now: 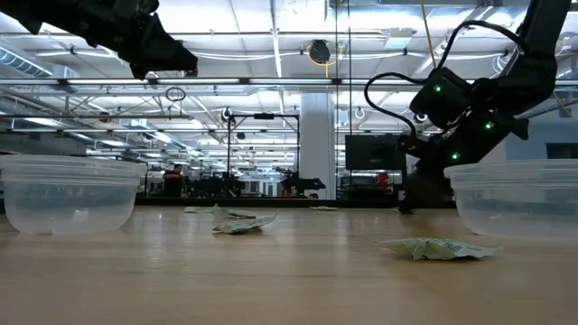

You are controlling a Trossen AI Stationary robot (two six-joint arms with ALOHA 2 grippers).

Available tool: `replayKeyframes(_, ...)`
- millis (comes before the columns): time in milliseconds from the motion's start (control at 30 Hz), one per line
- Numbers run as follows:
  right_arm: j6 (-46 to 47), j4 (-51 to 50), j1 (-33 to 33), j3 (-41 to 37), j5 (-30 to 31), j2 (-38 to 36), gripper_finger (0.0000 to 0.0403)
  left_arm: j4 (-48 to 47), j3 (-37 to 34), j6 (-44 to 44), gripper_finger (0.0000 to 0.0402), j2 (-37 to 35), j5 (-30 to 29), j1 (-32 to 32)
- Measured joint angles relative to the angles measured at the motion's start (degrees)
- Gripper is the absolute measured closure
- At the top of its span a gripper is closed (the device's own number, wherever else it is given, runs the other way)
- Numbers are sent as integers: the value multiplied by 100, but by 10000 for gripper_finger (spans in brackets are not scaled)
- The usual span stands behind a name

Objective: Pick and place Stevia / Truvia into bins
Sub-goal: Put the green stevia packet into the right transparent container

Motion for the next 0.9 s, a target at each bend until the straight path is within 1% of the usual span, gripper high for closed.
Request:
replayKeyframes(67,190,212,66,-2,-212,1,401,-2,0,45,321,0,0,0)
replayKeyframes(233,443,931,405,-2,-1155,-146,402,1,0,88,321,0,0,0)
replayKeyframes(433,473,1926,1159,3,-2133,-784,402,-2,0,144,321,0,0,0)
replayKeyframes(500,473,2124,1456,6,-2602,-1046,402,-6,0,168,321,0,0,0)
replayKeyframes(633,768,1937,2115,12,-3758,-1524,402,-39,0,166,321,0,0,0)
replayKeyframes(700,1012,1770,2483,11,-4166,-1652,402,-39,0,127,321,0,2,0)
replayKeyframes(767,1210,1566,2869,11,-4359,-1744,402,-39,0,125,321,-2,2,0)
replayKeyframes(900,1253,979,3504,9,-4303,-1817,402,-38,0,110,321,-2,2,0)
